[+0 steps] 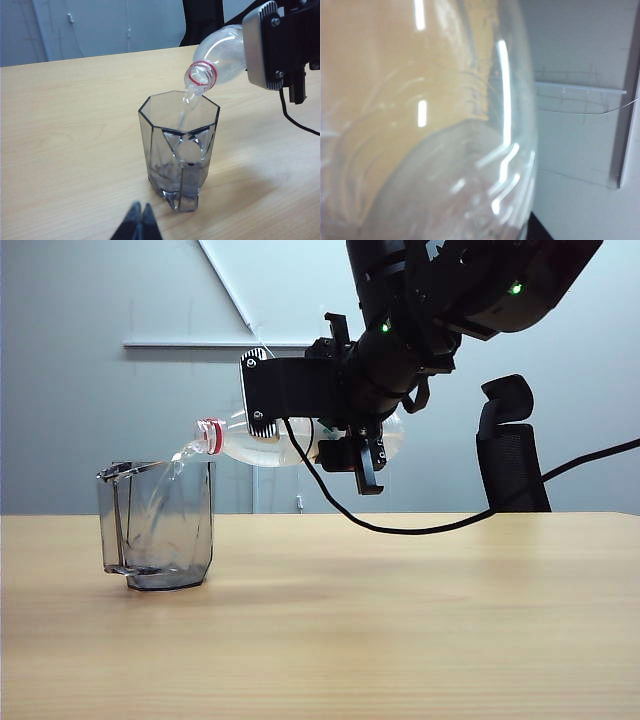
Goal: Pick up the mineral water bottle on the table and pour water into the mug until it's half full.
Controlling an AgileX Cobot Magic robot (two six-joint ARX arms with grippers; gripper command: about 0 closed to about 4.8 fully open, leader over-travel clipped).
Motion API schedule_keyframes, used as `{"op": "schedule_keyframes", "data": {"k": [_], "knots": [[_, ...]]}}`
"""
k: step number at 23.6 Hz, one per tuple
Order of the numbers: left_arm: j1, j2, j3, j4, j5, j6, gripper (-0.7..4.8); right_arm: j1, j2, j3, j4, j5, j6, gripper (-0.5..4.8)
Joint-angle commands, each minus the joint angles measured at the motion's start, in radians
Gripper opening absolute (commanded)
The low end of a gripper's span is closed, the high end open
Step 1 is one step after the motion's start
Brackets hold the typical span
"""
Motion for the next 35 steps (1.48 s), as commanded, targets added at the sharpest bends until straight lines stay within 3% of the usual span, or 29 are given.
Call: {"op": "schedule_keyframes", "data": {"k": [1, 35], "knots": [[-0.001, 0.002, 0.003, 0.013, 0.003, -0.003, -0.02, 0.003, -0.015, 0.013, 0.061, 0.019, -0.013, 2.92], [-0.002, 0.002, 0.003, 0.013, 0.003, -0.003, -0.02, 0.004, -0.015, 0.013, 0.075, 0.023, -0.061, 2.92]]}}
